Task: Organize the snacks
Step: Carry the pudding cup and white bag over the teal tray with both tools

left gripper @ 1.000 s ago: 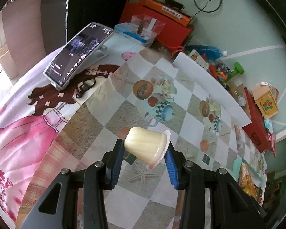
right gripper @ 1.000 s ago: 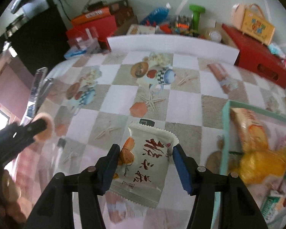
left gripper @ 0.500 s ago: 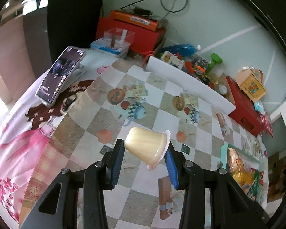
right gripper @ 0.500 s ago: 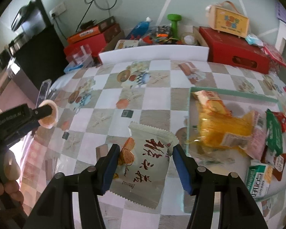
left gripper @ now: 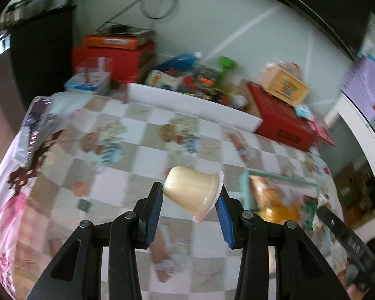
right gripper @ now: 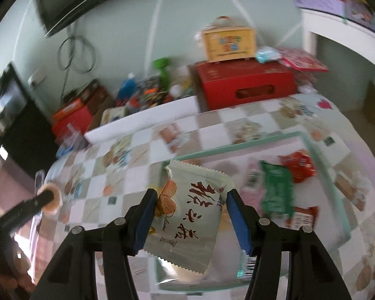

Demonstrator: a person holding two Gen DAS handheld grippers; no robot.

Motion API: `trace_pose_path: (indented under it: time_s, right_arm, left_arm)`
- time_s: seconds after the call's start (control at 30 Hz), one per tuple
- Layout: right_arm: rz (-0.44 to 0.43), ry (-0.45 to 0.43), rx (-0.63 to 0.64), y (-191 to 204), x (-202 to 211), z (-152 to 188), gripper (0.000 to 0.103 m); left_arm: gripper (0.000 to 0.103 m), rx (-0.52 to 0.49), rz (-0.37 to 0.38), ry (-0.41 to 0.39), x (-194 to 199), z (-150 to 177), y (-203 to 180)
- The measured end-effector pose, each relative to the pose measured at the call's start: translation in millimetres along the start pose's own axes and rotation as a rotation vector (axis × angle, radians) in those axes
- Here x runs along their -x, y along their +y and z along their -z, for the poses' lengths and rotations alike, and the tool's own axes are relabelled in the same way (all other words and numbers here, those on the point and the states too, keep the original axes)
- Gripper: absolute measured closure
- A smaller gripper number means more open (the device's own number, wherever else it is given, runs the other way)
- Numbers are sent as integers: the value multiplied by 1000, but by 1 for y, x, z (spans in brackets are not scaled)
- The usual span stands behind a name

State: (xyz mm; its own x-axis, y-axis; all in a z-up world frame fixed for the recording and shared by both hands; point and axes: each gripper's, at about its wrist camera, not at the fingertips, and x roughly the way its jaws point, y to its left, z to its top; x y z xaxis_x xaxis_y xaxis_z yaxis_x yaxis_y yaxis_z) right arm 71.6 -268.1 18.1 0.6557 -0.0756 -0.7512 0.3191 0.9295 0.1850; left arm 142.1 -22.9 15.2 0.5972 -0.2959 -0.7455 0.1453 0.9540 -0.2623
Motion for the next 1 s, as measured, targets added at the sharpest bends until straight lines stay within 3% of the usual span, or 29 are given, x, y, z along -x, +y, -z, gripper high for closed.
trace_pose_path:
  time_s: [0.27,0.5,1.0]
  right_arm:
    - [64,9,-99,-52,3,-4,43]
    - [49,40,-129,-67,-1,-1,42]
    - [13,110,-130,-67,-23,5,42]
  left_arm:
    - [60,-170,116,64,-10,22,-77]
    - [60,-293,125,114,-21,45,-121]
    - [60,-365,125,176,-45,68,-148]
